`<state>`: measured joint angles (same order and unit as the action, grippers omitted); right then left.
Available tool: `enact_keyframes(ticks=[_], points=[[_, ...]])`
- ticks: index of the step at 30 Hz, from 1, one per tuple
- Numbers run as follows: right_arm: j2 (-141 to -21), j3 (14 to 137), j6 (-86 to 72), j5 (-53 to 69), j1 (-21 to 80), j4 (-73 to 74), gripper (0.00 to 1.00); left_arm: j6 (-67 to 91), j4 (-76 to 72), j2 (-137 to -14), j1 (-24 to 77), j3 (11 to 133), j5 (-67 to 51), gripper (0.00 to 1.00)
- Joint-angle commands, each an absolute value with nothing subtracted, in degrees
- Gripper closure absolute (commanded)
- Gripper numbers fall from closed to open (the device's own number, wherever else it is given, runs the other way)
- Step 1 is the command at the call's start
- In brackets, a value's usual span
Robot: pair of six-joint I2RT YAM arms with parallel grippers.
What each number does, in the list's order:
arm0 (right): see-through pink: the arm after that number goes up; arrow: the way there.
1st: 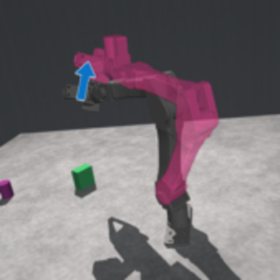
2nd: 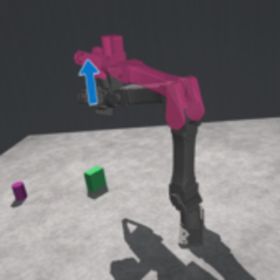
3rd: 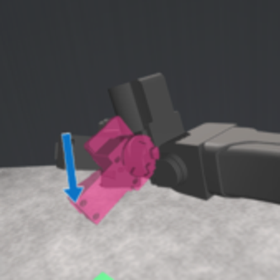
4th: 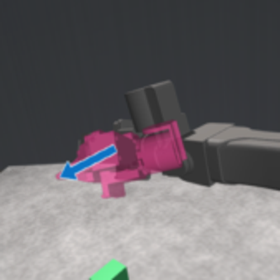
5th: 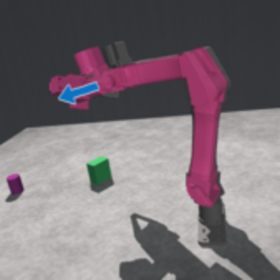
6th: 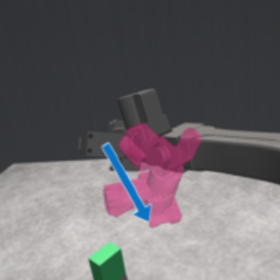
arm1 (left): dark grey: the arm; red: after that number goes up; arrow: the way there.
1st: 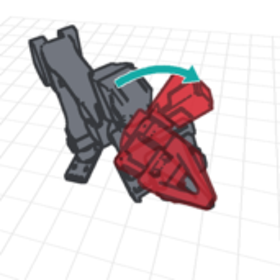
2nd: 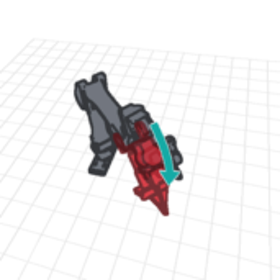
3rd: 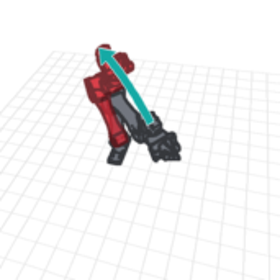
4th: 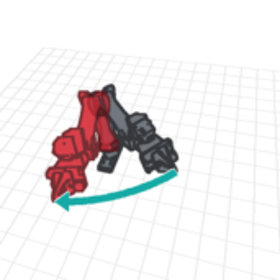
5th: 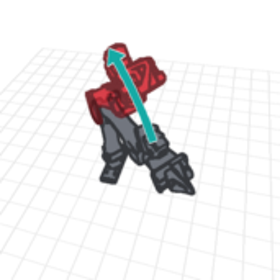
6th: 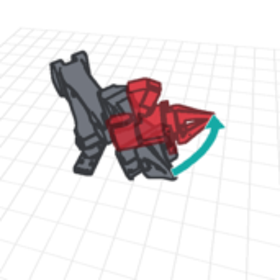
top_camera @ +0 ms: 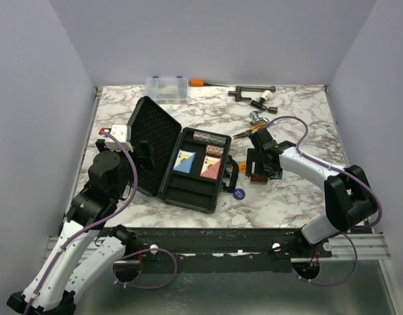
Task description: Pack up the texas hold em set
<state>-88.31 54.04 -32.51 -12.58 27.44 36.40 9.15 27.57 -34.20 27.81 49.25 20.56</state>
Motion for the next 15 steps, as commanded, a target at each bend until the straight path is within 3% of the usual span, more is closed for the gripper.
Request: enact_keyframes(ticks=[1, 13, 15], points=[[-88.9, 55.5, -32.7, -13.4, 28.1, 39.0, 0.11, 9.3, 28.3, -33.9, 27.4, 49.2, 19.3, 0.02], [-89.7, 55.2, -33.4, -12.5, 28.5, 38.5, 0.20, 9.3, 28.3, -33.5, 27.4, 49.3, 19.2, 0.02], [-90.0, 55.2, -33.5, -12.2, 28.4, 38.2, 0.26, 9.4, 28.3, -33.4, 27.4, 49.3, 19.2, 0.02]])
